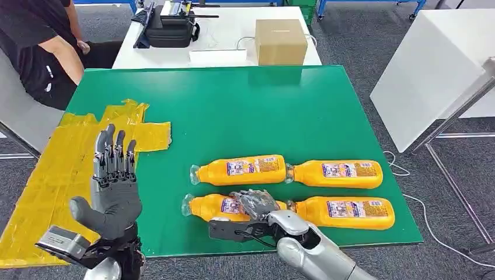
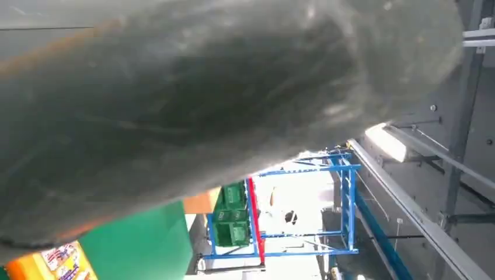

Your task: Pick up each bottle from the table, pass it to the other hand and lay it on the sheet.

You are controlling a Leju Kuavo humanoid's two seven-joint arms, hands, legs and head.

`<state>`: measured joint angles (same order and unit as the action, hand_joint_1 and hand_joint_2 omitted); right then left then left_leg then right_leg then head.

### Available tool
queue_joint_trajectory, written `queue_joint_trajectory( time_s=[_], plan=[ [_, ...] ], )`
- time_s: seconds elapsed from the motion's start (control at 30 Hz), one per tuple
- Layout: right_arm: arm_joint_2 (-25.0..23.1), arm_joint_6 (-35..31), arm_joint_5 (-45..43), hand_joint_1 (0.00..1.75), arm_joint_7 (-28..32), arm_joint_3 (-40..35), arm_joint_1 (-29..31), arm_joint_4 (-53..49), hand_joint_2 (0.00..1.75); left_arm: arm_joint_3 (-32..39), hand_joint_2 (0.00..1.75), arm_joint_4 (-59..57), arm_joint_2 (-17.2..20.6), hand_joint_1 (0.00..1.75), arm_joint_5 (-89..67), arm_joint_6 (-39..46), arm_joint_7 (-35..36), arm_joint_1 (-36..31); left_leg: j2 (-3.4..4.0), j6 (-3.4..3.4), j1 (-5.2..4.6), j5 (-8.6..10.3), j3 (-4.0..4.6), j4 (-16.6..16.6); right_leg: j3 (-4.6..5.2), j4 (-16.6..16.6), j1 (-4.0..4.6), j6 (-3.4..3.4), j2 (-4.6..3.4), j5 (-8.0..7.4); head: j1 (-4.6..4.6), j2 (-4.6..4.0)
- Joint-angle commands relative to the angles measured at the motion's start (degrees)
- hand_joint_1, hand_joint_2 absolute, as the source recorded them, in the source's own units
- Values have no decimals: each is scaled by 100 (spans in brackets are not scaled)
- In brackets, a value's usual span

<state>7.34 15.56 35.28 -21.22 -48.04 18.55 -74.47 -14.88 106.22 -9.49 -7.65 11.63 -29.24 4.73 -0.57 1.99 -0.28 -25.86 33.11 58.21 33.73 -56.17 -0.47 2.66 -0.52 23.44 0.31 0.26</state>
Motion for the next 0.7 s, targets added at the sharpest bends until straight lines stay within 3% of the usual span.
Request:
queue_joint_trajectory(
  time_s=[0.03,0.17,0.27,0.3,0.37,0.53,0.7],
  plan=[
    [-382,-1686,-415,175,456,1248,-1228,-981,175,110,0,-121,-30,0,-71,239,291,118,-17,-10,5,-2,-10,-9,-16,10,6,-6,23,7,0,0],
    [-382,-1686,-415,175,456,1248,-1228,-981,175,110,0,-121,-30,0,-71,239,291,118,-17,-10,5,-2,-10,-9,-16,10,6,-6,23,7,0,0],
    [-520,-2354,-211,175,938,1490,-1607,-1564,175,179,0,-119,-136,0,70,262,399,238,-20,-15,9,-4,-18,-13,-26,14,9,-10,29,11,0,0],
    [-970,-4135,-504,175,2940,1926,-2489,-3072,175,133,175,-293,12,0,2012,-235,973,374,-23,-12,7,-10,-6,-5,-19,4,7,-8,30,16,2,0],
    [-961,-4193,-574,175,3072,1932,-2462,-2999,175,79,175,-358,61,0,2149,-315,1020,368,2,-14,5,-16,28,2,23,-11,5,-10,5,16,6,0],
    [-925,-4041,-592,175,3147,1809,-2113,-2593,175,-240,175,-555,285,0,2544,-888,1221,287,17,-19,9,-13,14,-12,14,9,8,-16,-4,12,0,0],
    [-874,-3520,-324,175,2830,1538,-1679,-2119,175,-389,175,-597,369,0,2481,-1108,1257,219,13,-18,7,-9,22,-11,21,8,7,-16,-1,8,2,0]
  ],
)
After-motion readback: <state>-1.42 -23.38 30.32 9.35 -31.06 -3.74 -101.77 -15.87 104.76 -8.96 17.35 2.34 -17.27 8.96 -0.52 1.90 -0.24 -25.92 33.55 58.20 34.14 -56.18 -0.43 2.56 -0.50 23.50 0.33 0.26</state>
